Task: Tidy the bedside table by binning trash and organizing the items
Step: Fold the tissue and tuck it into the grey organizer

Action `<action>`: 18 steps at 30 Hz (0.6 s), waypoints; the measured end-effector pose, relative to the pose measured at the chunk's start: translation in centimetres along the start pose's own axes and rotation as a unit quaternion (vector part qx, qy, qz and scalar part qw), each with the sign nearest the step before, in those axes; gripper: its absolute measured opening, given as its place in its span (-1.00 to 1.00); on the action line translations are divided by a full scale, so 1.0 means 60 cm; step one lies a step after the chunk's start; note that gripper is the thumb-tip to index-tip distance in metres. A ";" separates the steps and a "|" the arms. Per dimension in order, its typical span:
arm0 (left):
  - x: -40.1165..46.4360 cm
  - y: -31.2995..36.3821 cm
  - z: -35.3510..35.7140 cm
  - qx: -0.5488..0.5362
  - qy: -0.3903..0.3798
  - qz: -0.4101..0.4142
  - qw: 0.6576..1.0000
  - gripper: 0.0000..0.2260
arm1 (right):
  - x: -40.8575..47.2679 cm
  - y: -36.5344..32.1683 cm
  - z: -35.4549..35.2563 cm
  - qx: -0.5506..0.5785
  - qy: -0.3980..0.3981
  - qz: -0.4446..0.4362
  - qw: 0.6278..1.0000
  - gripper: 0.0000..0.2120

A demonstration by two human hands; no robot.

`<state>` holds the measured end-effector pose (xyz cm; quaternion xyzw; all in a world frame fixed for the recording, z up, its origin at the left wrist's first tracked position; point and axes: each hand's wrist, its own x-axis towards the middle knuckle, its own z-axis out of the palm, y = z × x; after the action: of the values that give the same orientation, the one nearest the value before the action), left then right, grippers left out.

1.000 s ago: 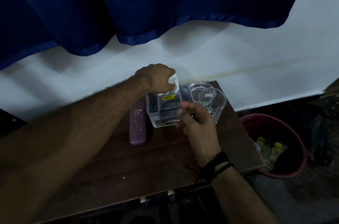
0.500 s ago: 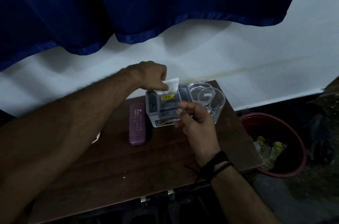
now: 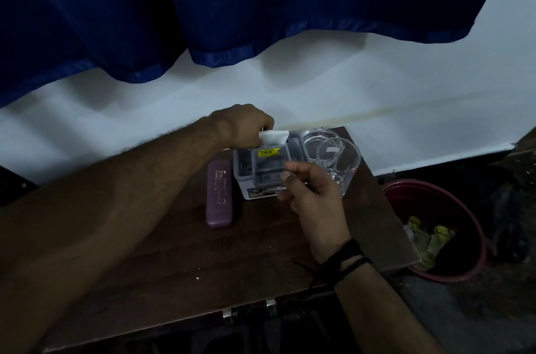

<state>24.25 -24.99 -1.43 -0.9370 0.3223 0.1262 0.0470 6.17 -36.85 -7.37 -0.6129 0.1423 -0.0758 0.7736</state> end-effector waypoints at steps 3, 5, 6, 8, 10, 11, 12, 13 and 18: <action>-0.001 -0.001 -0.008 -0.014 -0.007 -0.001 1.000 -0.76 | 0.000 0.000 0.000 -0.005 -0.001 0.004 1.000 -0.88; -0.005 0.000 -0.013 -0.032 0.005 0.001 0.999 -0.74 | 0.001 0.001 0.000 -0.003 0.002 0.008 1.000 -0.88; -0.008 0.000 -0.014 -0.036 0.020 0.007 0.999 -0.74 | 0.001 0.001 0.000 -0.004 0.003 0.008 1.000 -0.89; -0.011 0.003 -0.014 -0.039 0.057 0.016 0.997 -0.81 | 0.000 0.001 0.001 -0.006 0.002 0.009 1.000 -0.89; -0.012 0.005 -0.012 -0.030 0.085 0.019 0.996 -0.89 | -0.001 -0.001 0.000 -0.008 0.001 0.011 1.000 -0.89; -0.011 0.006 -0.011 -0.025 0.087 0.018 0.996 -0.90 | -0.001 -0.002 0.000 -0.008 0.001 0.011 1.000 -0.89; -0.011 0.007 -0.010 -0.022 0.083 0.016 0.996 -0.90 | -0.001 -0.002 0.000 -0.010 0.001 0.011 1.000 -0.89; -0.010 0.006 -0.007 -0.022 0.074 0.011 0.997 -0.90 | -0.001 -0.002 0.000 -0.011 0.002 0.010 1.000 -0.89; -0.010 0.006 0.002 -0.023 0.048 0.007 0.999 -0.87 | -0.001 -0.003 0.002 -0.004 0.005 0.013 1.000 -0.89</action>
<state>23.54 -24.86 -1.41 -0.9405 0.3279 0.0890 0.0087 6.15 -36.79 -7.18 -0.6139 0.1545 -0.0676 0.7711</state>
